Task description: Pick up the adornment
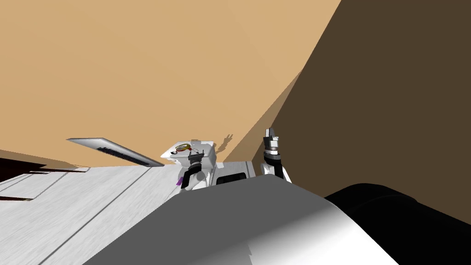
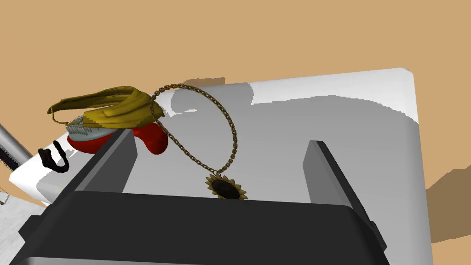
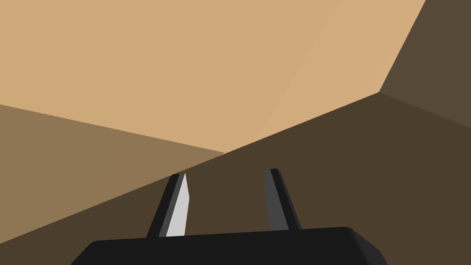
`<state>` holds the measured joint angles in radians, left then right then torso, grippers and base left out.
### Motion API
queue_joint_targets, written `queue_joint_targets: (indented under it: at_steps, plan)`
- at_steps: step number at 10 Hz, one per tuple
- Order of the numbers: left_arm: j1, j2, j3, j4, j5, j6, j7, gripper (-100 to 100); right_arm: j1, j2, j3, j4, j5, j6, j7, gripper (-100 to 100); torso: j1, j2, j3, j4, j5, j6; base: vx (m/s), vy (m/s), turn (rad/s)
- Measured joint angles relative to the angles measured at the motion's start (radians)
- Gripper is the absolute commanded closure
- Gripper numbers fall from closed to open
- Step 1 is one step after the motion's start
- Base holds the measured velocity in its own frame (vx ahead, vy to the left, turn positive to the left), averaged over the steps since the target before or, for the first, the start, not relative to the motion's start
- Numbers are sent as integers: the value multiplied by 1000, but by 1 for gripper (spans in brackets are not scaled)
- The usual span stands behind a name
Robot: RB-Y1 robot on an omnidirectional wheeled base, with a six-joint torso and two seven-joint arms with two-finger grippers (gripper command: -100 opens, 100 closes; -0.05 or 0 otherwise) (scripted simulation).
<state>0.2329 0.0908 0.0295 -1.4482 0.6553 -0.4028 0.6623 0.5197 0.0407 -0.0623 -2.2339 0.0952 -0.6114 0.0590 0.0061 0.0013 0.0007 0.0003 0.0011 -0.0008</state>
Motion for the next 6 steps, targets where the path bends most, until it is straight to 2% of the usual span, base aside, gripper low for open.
queue_joint_targets:
  at_steps: [3,5,6]
  plan:
    - [5,-70,-4,5,16,-25,21,-100,0,0,0,0,0,0,0,0,-2,-1,0,0,0,0,-6,68,-1]
    - [8,-117,-2,0,21,-29,24,-100,0,0,0,0,0,0,0,0,-4,-1,-1,0,-1,0,0,26,0]
    - [9,-120,-2,-1,21,-28,24,0,0,0,0,0,0,0,0,0,-5,-1,-1,0,-1,0,0,0,0]
